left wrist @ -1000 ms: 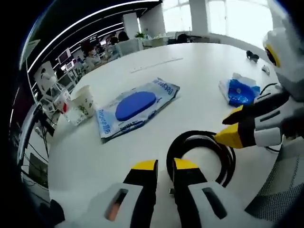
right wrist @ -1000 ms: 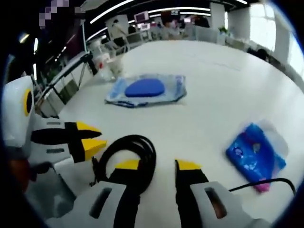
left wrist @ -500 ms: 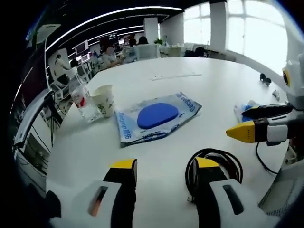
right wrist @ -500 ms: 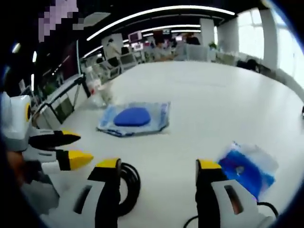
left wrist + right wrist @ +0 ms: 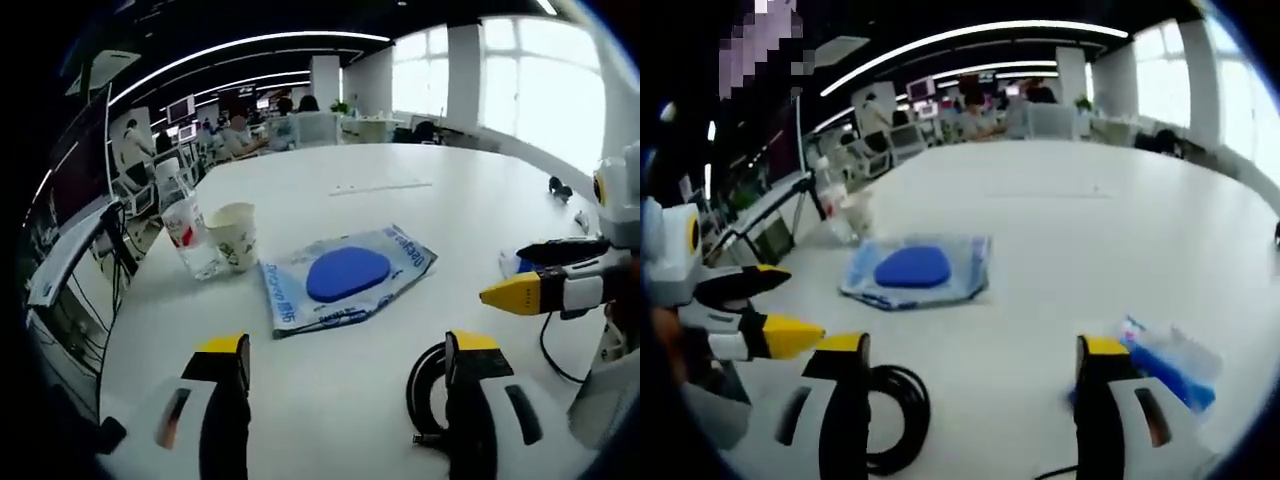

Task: Arrange the tabletop items into an orderly group along one side of the table until the central work area is clear of visible clutter.

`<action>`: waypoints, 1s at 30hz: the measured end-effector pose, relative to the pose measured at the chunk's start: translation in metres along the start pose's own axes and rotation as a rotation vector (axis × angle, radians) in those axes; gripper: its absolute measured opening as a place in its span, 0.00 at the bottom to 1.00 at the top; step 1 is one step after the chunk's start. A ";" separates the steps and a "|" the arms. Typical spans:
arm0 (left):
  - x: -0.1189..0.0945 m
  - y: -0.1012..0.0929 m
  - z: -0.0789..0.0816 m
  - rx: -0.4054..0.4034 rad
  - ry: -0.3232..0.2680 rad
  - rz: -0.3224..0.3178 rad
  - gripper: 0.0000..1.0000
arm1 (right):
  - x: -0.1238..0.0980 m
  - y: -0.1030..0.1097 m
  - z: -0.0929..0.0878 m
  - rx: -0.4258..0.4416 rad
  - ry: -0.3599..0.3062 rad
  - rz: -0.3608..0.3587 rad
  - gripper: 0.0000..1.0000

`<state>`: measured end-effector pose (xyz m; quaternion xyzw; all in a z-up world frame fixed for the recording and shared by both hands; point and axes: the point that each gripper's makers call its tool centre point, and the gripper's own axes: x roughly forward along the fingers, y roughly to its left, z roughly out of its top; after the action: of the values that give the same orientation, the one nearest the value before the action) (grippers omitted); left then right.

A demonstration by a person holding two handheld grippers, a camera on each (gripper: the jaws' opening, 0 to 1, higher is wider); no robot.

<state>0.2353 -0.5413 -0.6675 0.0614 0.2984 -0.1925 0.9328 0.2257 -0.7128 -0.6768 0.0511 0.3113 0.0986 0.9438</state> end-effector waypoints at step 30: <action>0.016 0.009 0.019 0.070 0.001 -0.033 0.99 | 0.024 -0.011 0.034 0.088 -0.036 0.041 1.00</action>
<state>0.2613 -0.5422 -0.6615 0.0892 0.2927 -0.2185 0.9266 0.2662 -0.7197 -0.6653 0.1009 0.2972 0.1031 0.9438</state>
